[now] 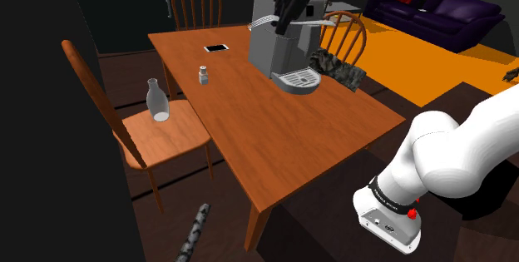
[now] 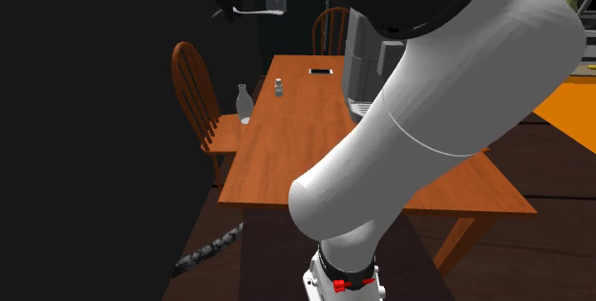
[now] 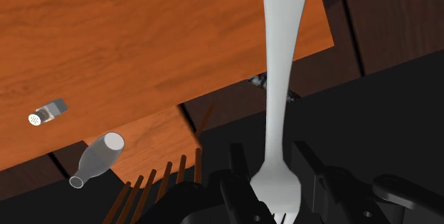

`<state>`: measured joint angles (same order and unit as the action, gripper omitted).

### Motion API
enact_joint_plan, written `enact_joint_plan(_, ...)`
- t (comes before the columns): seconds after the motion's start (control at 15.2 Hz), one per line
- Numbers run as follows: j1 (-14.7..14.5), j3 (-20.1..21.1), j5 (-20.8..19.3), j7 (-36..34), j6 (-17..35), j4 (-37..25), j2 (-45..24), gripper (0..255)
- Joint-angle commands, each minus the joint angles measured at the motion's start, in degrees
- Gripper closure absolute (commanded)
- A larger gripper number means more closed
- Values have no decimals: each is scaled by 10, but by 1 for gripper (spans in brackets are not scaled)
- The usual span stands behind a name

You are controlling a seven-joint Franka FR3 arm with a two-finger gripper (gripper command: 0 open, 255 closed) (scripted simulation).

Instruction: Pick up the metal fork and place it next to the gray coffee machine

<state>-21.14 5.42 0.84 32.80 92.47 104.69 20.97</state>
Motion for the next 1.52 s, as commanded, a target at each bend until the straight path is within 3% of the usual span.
enact_joint_plan(0.0,0,0,-1,0,-18,-24,-6,255)
enact_joint_plan(0.13,0,0,-1,0,-28,-39,-11,255)
enact_joint_plan(0.79,45,-92,-7,135,-27,-112,-85,255)
enact_joint_plan(1.45,101,-173,24,268,-53,-271,-223,255)
